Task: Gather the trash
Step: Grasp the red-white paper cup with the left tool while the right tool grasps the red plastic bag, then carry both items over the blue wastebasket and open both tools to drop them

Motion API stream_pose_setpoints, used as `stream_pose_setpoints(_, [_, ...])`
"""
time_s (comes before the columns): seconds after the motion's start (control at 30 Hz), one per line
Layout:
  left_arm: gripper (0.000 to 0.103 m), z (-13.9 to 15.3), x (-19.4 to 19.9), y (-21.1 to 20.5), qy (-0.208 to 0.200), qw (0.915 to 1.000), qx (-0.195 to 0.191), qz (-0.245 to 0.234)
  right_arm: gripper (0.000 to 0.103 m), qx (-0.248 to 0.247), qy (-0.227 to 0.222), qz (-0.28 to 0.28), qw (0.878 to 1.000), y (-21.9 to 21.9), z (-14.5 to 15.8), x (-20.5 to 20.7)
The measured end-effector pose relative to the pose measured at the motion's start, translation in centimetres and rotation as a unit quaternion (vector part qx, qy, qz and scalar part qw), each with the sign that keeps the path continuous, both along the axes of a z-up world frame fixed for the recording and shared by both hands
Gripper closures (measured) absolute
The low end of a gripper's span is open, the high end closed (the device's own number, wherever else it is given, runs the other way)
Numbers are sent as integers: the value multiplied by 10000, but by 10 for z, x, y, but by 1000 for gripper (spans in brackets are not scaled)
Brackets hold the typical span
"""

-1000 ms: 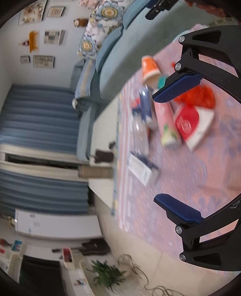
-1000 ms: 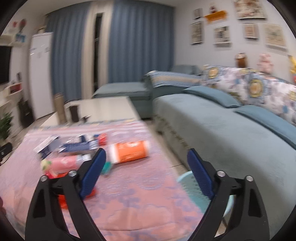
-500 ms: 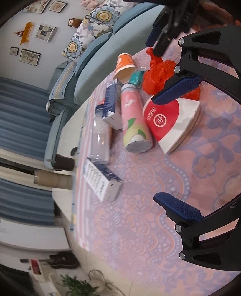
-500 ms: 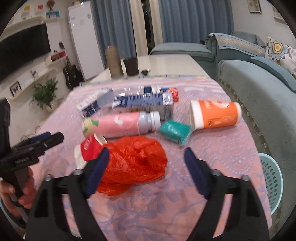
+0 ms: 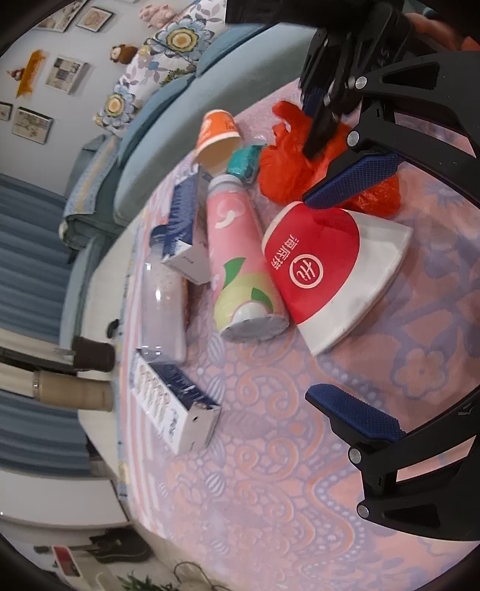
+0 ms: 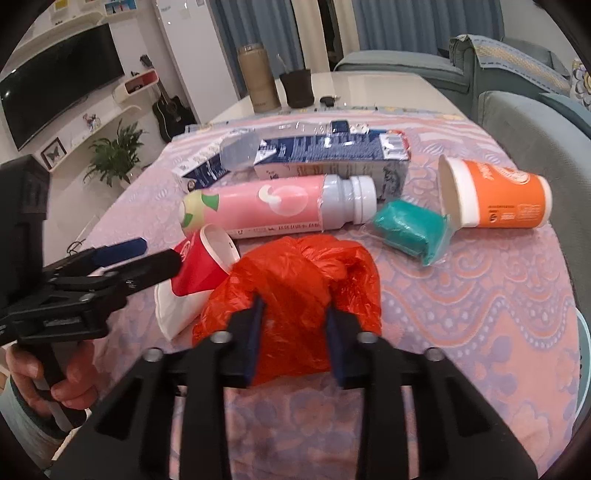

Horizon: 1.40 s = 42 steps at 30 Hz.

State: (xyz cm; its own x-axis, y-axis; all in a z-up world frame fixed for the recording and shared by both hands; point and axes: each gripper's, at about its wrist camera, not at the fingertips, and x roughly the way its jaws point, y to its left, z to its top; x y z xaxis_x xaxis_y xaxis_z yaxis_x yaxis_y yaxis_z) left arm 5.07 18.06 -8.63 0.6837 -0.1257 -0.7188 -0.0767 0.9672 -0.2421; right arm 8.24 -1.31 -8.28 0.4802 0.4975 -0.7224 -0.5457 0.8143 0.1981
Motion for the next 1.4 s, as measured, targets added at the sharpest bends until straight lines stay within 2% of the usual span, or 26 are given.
stream_pose_setpoints(0.07, [11, -3, 5, -2, 165, 9998, 8, -55, 89, -21, -150, -124, 9998, -8, 6, -4])
stream_pose_setpoints(0.17, [9, -12, 16, -5, 446, 9984, -291, -179, 89, 49, -263, -386, 9989, -26, 13, -7])
stream_pose_setpoints(0.23, [10, -18, 19, -9, 527, 9974, -425, -230, 89, 170, -242, -562, 9980, -39, 15, -5])
stream_pose_setpoints(0.27, [10, -19, 18, -13, 509, 9978, -369, -227, 89, 215, -233, -642, 9974, -45, 16, -4])
stream_pose_setpoints(0.3, [16, -18, 17, -19, 446, 9984, -235, -245, 89, 255, -234, -736, 9967, -53, 17, -4])
stream_pose_setpoints(0.33, [27, -17, 16, -24, 389, 9985, -198, -332, 89, 299, -249, -840, 9957, -61, 19, -4])
stream_pose_setpoints(0.4, [40, -15, 12, -32, 305, 9984, -210, -435, 89, 363, -261, -986, 9941, -74, 20, -6])
stream_pose_setpoints(0.47, [51, -13, 8, -39, 209, 9988, -41, -438, 89, 403, -276, -1143, 9922, -84, 21, -8])
stream_pose_setpoints(0.5, [63, -11, 5, -44, 142, 9986, 22, -508, 89, 423, -283, -1206, 9914, -87, 20, -8])
stream_pose_setpoints(0.53, [68, -10, 3, -47, 108, 9984, 40, -557, 90, 459, -288, -1285, 9902, -94, 21, -8])
stream_pose_setpoints(0.63, [71, -2, -3, -56, -151, 9980, 211, -584, 90, 503, -368, -1490, 9869, -111, 25, -10])
stream_pose_setpoints(0.8, [71, 33, -2, -77, -578, 9942, 158, -889, 90, 495, -660, -1882, 9787, -145, 45, -12])
stream_pose_setpoints(0.97, [71, 83, 12, -127, -1099, 9830, 251, -1446, 90, 508, -952, -2365, 9656, -190, 68, -15])
stream_pose_setpoints(1.1, [71, 110, 31, -177, -1376, 9728, 233, -1850, 90, 467, -1021, -2793, 9536, -237, 80, -11])
stream_pose_setpoints(1.23, [71, 119, 57, -231, -1385, 9638, 101, -2275, 90, 388, -929, -3193, 9423, -280, 73, -6])
stream_pose_setpoints(1.4, [71, 97, 91, -291, -1071, 9564, 39, -2716, 90, 324, -531, -3740, 9253, -336, 41, 8])
